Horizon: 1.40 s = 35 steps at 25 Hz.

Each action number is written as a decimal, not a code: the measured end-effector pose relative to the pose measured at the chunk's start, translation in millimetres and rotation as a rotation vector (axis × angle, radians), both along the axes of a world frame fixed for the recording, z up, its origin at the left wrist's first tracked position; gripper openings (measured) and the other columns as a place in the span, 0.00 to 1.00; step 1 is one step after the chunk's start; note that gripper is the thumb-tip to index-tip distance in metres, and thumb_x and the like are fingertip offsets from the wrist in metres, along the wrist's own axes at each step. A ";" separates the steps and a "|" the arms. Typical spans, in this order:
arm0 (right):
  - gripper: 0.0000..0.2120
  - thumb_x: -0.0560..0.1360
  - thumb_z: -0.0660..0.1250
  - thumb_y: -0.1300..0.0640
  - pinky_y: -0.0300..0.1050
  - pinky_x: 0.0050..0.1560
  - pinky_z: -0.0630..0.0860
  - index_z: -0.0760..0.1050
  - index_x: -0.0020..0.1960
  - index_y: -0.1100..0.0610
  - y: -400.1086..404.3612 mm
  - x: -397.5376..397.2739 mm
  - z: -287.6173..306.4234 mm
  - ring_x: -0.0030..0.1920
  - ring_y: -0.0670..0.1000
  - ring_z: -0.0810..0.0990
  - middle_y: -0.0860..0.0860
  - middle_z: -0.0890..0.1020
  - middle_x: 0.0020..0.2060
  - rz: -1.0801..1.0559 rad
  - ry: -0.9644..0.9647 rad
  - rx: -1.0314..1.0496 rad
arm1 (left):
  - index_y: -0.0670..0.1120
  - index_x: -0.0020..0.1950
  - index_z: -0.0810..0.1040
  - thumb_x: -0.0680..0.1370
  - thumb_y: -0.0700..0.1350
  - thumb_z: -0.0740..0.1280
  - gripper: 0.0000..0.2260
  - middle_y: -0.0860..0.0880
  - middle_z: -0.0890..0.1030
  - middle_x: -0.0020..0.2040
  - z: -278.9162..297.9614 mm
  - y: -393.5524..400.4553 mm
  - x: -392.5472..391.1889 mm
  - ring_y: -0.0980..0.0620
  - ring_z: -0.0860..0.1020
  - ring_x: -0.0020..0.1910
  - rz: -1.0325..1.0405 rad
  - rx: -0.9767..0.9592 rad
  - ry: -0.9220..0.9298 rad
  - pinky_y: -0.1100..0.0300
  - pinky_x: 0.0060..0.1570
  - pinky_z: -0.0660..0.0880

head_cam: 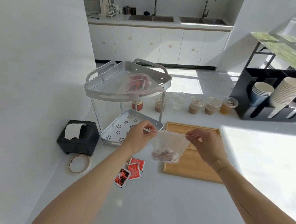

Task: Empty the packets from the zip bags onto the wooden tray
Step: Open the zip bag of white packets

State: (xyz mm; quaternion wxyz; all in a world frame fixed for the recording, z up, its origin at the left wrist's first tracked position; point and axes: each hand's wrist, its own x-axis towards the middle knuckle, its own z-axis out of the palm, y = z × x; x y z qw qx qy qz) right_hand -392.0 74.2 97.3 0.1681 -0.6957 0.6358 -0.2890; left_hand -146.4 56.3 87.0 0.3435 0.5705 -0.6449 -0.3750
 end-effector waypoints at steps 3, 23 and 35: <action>0.04 0.75 0.72 0.54 0.35 0.42 0.74 0.83 0.43 0.46 44.3 -43.0 -0.9 0.40 0.39 0.80 0.43 0.85 0.41 -0.021 -0.102 0.088 | 0.53 0.43 0.76 0.76 0.44 0.70 0.05 0.56 0.80 0.42 -11.6 27.5 -36.6 0.55 0.77 0.43 -0.086 0.038 0.060 0.51 0.49 0.77; 0.05 0.71 0.76 0.57 0.42 0.28 0.76 0.83 0.39 0.48 185.8 -95.6 -60.6 0.34 0.44 0.79 0.41 0.80 0.33 -0.103 0.060 -0.134 | 0.55 0.46 0.74 0.73 0.47 0.72 0.07 0.59 0.76 0.44 -50.0 136.1 -138.9 0.60 0.75 0.41 0.068 0.007 -0.065 0.70 0.39 0.72; 0.05 0.69 0.74 0.47 0.40 0.22 0.73 0.83 0.42 0.47 203.2 -61.3 -72.2 0.31 0.43 0.79 0.42 0.79 0.33 0.030 0.065 -0.155 | 0.44 0.37 0.84 0.74 0.44 0.68 0.08 0.49 0.85 0.35 -34.0 165.2 -152.1 0.57 0.79 0.29 0.023 0.641 0.093 0.64 0.26 0.74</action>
